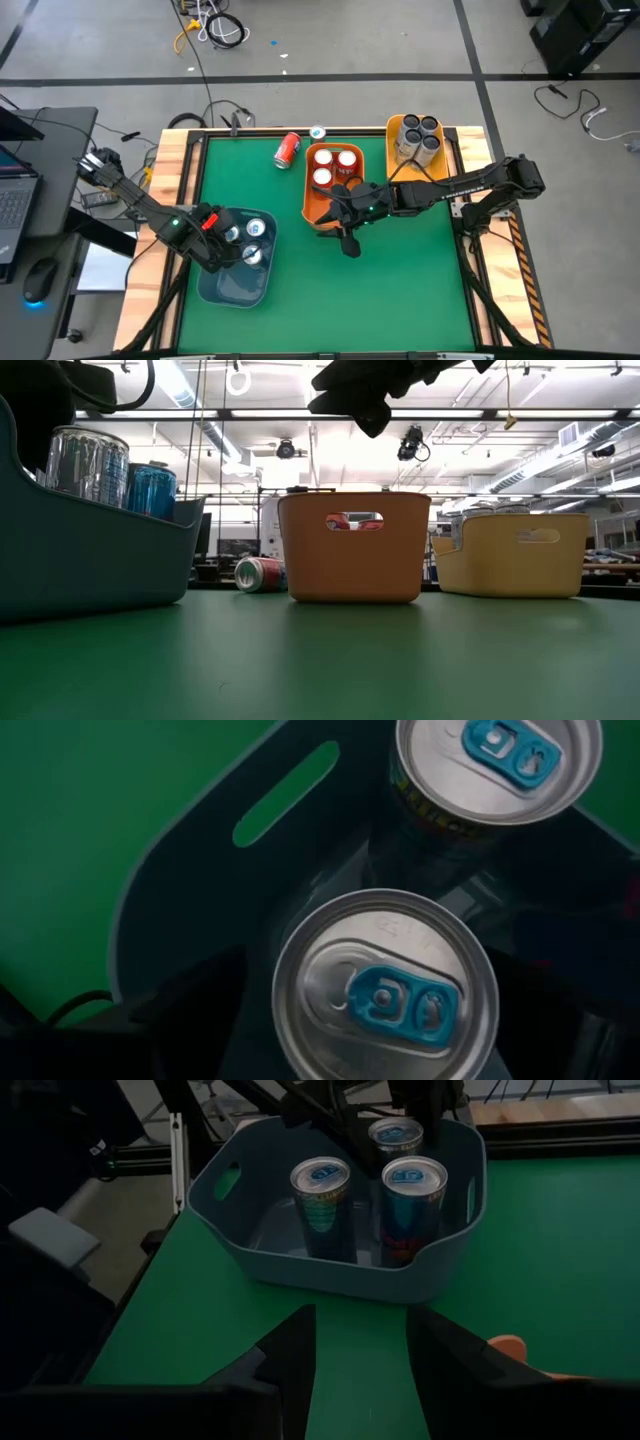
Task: Sort soda cans
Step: Put the blue soda can into the blue bin, then put the orange soda can into the orange bin
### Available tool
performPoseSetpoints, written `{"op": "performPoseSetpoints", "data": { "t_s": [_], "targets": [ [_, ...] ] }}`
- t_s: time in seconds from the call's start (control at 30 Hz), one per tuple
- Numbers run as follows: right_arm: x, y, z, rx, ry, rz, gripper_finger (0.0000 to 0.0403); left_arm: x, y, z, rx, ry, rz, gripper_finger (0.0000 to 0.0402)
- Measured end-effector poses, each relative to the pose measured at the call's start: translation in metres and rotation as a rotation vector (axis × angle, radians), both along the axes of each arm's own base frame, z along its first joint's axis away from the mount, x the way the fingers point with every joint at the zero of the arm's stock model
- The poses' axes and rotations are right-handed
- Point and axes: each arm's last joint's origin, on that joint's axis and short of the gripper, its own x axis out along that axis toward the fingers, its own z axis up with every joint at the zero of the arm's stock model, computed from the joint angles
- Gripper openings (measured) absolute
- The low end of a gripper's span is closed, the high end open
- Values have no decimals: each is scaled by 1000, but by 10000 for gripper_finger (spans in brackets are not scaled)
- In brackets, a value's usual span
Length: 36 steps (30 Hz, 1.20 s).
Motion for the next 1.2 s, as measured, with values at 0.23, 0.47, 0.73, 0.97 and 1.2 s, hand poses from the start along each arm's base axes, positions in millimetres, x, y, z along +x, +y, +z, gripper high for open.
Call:
{"op": "performPoseSetpoints", "data": {
  "t_s": [0.23, 0.47, 0.73, 0.97, 1.2],
  "targets": [
    [0, 0, 0, -2, -3, 1, 144, 0, 0, 9, 20, -3, -10, 362],
    [0, 0, 0, -4, -4, 2, 144, -2, 6, 37, 108, -10, 2, 362],
    [0, 0, 0, -10, -5, 6, 144, 9, 24, 74, 166, -51, 32, 362],
    [0, 0, 0, -16, -6, 9, 144, 33, 55, 96, 221, -105, 29, 353],
    [-1, 0, -2, -26, 18, 12, 139, 69, 104, 102, 262, -177, -21, 340]
  ]
}}
